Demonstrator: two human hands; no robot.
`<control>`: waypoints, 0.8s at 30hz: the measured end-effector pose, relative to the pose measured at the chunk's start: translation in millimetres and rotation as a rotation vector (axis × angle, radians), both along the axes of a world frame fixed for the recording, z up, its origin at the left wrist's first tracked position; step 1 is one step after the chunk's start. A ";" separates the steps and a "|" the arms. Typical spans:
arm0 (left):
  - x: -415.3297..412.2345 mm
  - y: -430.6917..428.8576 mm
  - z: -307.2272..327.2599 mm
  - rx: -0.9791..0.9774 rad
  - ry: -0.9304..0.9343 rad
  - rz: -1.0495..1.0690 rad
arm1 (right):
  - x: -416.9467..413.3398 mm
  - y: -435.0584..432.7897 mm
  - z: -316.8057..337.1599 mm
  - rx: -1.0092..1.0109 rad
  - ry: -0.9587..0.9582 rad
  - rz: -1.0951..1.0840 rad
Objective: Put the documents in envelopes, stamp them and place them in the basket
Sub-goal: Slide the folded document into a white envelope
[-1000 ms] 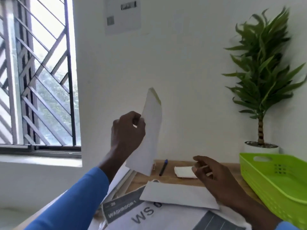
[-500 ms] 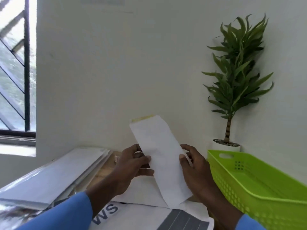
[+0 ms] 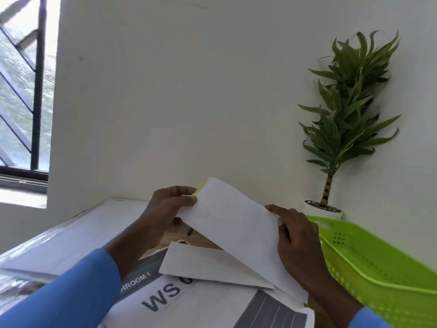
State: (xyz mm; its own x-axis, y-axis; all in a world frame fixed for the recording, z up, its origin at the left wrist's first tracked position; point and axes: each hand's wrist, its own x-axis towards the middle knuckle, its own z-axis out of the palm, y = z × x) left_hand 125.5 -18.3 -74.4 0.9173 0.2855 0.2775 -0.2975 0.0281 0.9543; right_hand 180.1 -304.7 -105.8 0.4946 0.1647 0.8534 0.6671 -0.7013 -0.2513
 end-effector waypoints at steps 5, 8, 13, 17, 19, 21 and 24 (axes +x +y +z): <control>-7.9 17.1 8.6 0.237 0.078 -0.253 | -5.9 -3.6 9.4 -0.075 -0.103 -0.011; -9.5 14.1 2.1 0.389 0.110 -0.321 | -7.3 -2.6 10.3 -0.052 -0.151 -0.065; -6.5 -5.6 -6.2 0.070 -0.005 -0.157 | -30.0 7.8 17.0 -0.051 -0.332 -0.198; -7.8 -18.9 -6.2 -0.286 -0.081 -0.171 | -48.8 32.1 11.1 0.282 0.179 0.305; -11.5 -28.8 -7.2 -0.410 -0.079 -0.196 | -49.1 42.5 11.0 0.502 0.663 0.513; -15.6 -41.2 -11.3 -0.470 -0.042 -0.266 | -46.4 45.6 12.3 0.722 1.051 0.755; -17.5 -59.9 -18.6 -0.458 0.035 -0.356 | -42.9 38.7 16.3 0.971 1.084 1.102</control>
State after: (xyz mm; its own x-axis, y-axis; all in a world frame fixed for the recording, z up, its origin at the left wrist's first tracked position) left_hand 108.0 -78.1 -93.0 0.9852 0.0419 0.1661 -0.1626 0.5329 0.8304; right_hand 137.2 -266.0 -89.5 0.8531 0.4592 0.2476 -0.0446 0.5371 -0.8424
